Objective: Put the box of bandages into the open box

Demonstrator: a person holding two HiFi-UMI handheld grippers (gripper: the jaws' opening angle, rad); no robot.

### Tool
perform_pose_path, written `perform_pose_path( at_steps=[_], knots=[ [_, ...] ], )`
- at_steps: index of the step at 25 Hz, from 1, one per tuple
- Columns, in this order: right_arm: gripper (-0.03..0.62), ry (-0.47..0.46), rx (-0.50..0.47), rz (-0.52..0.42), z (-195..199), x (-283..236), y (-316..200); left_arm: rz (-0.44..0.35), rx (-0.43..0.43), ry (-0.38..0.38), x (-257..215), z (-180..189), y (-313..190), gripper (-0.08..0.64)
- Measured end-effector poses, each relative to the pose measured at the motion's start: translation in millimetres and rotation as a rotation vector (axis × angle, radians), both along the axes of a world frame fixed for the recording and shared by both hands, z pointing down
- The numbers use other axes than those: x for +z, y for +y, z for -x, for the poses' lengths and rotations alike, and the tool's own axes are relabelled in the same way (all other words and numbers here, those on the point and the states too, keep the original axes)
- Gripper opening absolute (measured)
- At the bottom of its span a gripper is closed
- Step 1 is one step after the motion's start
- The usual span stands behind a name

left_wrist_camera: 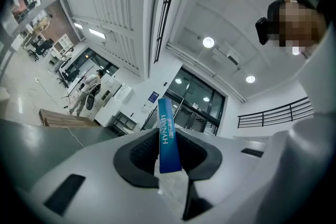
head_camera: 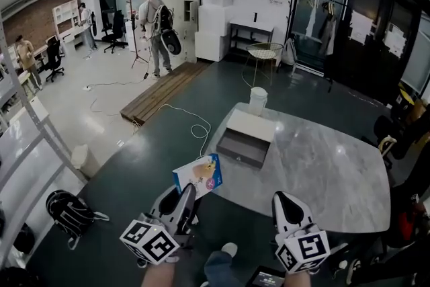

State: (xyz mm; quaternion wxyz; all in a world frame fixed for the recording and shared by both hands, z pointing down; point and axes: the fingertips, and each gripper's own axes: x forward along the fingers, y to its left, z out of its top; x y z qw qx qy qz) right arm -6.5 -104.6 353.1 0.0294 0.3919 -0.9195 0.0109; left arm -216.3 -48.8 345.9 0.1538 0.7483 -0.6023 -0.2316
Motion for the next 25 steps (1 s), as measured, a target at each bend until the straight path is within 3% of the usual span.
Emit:
perform_pose_path(
  at_steps=[11,25],
  knots=[
    [0.025,-0.046,0.016,-0.005,14.9,-2.4,-113.6,-0.002,0.027,-0.059,-10.2,9.5,-113.2,0.086],
    [0.025,-0.019,0.074,0.029,-2.3,-3.6,-215.6,0.039,0.084,-0.022,-2.6,-5.7,-227.3,0.086]
  ],
)
